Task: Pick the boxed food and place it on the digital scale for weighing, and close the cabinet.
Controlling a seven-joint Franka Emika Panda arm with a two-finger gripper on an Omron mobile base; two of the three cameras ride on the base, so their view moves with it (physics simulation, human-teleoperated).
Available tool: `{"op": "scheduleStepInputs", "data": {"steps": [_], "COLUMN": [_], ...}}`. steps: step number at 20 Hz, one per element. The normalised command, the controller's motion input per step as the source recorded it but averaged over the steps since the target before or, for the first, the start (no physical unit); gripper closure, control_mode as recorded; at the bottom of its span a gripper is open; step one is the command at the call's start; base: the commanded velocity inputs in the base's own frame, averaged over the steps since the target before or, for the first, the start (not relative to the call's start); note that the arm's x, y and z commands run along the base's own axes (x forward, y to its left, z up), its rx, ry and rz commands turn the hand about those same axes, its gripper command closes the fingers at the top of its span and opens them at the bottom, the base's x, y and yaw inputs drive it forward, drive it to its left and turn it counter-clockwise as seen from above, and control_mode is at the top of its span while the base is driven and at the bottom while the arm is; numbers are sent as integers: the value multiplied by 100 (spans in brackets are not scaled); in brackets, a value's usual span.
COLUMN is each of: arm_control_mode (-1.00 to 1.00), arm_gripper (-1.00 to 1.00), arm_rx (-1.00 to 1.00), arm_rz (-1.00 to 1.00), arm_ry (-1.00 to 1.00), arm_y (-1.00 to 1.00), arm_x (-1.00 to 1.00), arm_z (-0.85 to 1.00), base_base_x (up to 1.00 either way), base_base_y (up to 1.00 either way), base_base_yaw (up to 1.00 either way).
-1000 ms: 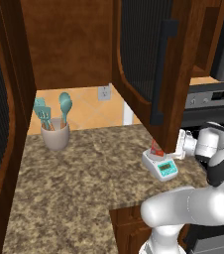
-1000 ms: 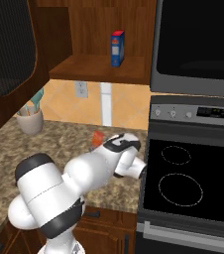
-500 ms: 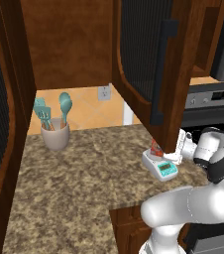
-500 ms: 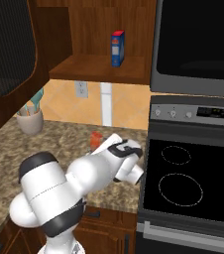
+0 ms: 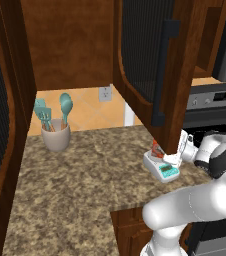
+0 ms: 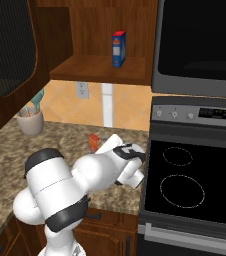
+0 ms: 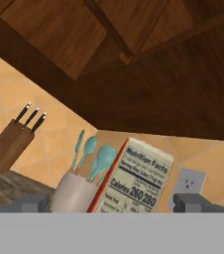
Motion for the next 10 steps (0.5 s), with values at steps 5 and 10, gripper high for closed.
{"op": "scheduleStepInputs", "data": {"steps": [5, 10], "arm_control_mode": [-100, -100], "arm_gripper": [-100, -100], "arm_rx": [0, 0], "arm_rz": [0, 0], "arm_ry": [-30, -37], "arm_y": [-5, 0], "arm_x": [-34, -64], "arm_z": [67, 100], "base_base_x": [0, 0], "base_base_y": [0, 0], "base_base_yaw": [0, 0]}}
